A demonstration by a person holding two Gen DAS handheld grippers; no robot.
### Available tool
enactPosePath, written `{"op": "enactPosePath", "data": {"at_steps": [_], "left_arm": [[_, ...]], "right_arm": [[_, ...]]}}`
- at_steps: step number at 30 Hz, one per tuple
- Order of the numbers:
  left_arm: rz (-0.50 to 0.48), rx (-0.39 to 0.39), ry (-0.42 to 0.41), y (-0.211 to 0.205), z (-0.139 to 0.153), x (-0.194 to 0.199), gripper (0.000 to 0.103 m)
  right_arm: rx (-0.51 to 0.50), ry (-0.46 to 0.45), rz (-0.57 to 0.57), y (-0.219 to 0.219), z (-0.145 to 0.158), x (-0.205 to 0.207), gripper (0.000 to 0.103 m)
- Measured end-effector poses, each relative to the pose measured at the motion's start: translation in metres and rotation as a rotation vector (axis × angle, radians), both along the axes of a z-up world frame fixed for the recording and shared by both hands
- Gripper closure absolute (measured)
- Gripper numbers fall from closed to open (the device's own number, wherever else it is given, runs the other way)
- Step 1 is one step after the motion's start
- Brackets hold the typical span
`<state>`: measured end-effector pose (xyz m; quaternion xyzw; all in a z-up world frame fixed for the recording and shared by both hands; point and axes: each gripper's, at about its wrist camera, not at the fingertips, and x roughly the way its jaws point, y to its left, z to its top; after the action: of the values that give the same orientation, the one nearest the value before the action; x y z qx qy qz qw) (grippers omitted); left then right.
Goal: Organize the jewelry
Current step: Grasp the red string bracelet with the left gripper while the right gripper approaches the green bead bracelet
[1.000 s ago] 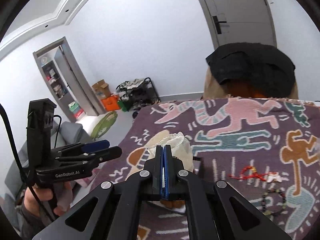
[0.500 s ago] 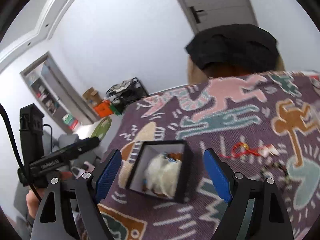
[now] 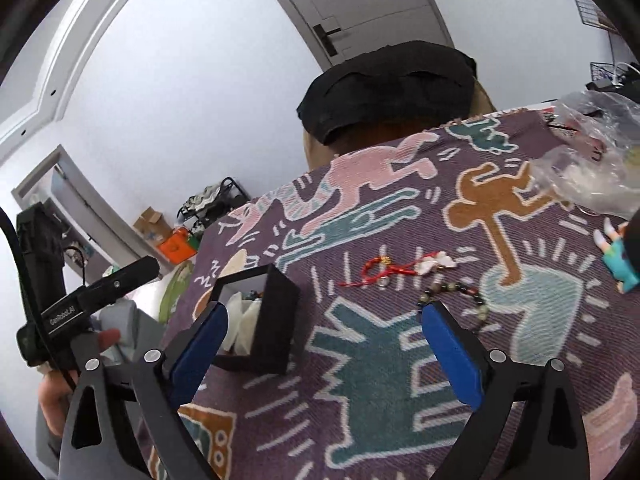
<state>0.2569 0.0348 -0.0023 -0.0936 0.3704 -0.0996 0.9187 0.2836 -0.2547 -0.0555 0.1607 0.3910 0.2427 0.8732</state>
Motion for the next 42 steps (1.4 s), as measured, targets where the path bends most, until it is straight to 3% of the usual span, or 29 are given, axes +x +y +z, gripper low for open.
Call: {"op": "enactPosePath", "data": {"at_steps": [17, 21, 23, 25, 30, 42], "left_arm": [[-0.099, 0.066, 0.02, -0.074, -0.004, 0.018, 0.006], [-0.125, 0.081, 0.049, -0.092, -0.014, 0.029, 0.019], [-0.142, 0.095, 0.067, -0.102, -0.02, 0.036, 0.024], [-0.156, 0.115, 0.087, -0.111, -0.028, 0.043, 0.031], [-0.175, 0.146, 0.145, -0.125, -0.047, 0.061, 0.038], [-0.156, 0.224, 0.271, -0.138, -0.087, 0.107, 0.066]], "right_arm": [[0.063, -0.006, -0.131, -0.079, -0.014, -0.006, 0.005], [0.068, 0.001, -0.165, -0.095, -0.023, -0.002, 0.008], [0.066, 0.008, -0.177, -0.101, -0.027, -0.001, 0.016], [0.064, 0.021, -0.188, -0.107, -0.033, 0.001, 0.018], [0.061, 0.024, -0.194, -0.114, -0.042, 0.004, 0.019], [0.072, 0.045, -0.189, -0.122, -0.062, 0.014, 0.019]]}}
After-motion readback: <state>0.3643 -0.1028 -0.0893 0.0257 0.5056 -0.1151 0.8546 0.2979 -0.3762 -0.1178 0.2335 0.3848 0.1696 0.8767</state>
